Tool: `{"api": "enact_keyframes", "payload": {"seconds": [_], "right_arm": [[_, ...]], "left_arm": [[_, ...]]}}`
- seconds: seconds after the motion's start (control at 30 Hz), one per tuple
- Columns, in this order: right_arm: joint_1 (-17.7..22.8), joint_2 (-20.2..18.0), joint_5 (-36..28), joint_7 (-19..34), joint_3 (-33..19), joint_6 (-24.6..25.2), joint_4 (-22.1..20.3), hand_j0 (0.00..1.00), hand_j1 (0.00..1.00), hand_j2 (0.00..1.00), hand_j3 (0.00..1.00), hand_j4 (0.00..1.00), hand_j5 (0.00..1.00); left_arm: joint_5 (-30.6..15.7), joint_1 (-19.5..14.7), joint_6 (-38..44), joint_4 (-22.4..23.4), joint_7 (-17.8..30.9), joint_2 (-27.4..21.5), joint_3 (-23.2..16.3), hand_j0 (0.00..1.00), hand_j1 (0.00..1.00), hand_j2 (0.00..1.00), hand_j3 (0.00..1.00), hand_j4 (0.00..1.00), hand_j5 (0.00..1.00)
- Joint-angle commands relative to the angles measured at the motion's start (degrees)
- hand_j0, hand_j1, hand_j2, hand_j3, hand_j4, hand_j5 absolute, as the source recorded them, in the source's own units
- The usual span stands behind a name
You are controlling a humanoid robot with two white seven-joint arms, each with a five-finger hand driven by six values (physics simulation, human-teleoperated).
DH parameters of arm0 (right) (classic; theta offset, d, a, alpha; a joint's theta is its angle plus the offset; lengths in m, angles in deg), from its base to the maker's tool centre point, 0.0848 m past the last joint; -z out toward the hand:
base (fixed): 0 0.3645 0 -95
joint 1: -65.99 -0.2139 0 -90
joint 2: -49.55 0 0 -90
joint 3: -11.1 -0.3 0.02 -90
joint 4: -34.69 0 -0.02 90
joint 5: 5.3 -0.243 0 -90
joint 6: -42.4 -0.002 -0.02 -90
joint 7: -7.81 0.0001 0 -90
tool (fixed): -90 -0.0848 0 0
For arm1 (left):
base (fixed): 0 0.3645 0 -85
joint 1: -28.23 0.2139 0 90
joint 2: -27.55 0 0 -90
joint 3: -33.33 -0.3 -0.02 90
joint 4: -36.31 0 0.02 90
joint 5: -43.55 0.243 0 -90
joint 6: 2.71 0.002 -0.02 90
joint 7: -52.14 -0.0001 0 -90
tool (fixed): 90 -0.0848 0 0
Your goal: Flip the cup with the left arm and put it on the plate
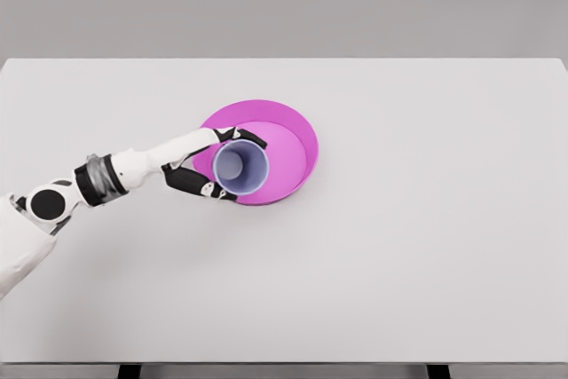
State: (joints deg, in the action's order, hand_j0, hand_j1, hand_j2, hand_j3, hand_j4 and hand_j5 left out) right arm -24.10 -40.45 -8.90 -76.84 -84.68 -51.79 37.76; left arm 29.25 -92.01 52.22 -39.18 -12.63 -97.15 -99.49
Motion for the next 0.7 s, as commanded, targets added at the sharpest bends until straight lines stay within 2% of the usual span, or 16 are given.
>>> {"api": "enact_keyframes", "payload": {"seconds": [0.0, 0.17, 0.37, 0.47, 0.53, 0.67], "right_arm": [[0.00, 0.00, 0.00, 0.01, -0.02, -0.03, 0.00, 1.00, 1.00, 1.00, 1.00, 1.00, 1.00], [0.00, 0.00, 0.00, 0.01, -0.02, 0.05, 0.00, 1.00, 1.00, 1.00, 1.00, 1.00, 1.00], [0.00, 0.00, 0.00, 0.01, -0.02, -0.03, 0.00, 1.00, 1.00, 1.00, 1.00, 1.00, 1.00], [0.00, 0.00, 0.00, 0.01, 0.07, -0.03, 0.00, 1.00, 1.00, 1.00, 1.00, 1.00, 1.00], [0.00, 0.00, 0.00, 0.01, -0.02, -0.03, 0.00, 1.00, 1.00, 1.00, 1.00, 1.00, 1.00], [0.00, 0.00, 0.00, 0.01, -0.02, -0.03, 0.00, 1.00, 1.00, 1.00, 1.00, 1.00, 1.00]], "left_arm": [[-0.38, -0.26, 0.07, 1.31, 0.00, 0.25, -1.48, 0.74, 0.74, 0.74, 0.74, 0.74, 0.74], [-0.38, -2.29, 0.07, 2.01, -0.18, 0.78, -2.01, 0.74, 0.74, 0.74, 0.74, 0.74, 0.74], [-0.38, -2.82, 0.07, 1.92, -0.18, 0.78, -2.01, 0.74, 0.74, 0.74, 0.74, 0.74, 0.74], [-0.29, -3.52, 0.07, 1.92, -0.09, 2.27, -2.09, 0.74, 0.74, 0.74, 0.74, 0.74, 0.74], [-0.38, -5.01, 0.07, 2.01, -0.09, 2.80, -3.76, 0.74, 0.74, 0.74, 0.74, 0.74, 0.74], [-0.47, -5.19, 0.07, 2.01, -0.09, 4.03, -4.20, 0.74, 0.74, 0.74, 0.74, 0.74, 0.74]]}}
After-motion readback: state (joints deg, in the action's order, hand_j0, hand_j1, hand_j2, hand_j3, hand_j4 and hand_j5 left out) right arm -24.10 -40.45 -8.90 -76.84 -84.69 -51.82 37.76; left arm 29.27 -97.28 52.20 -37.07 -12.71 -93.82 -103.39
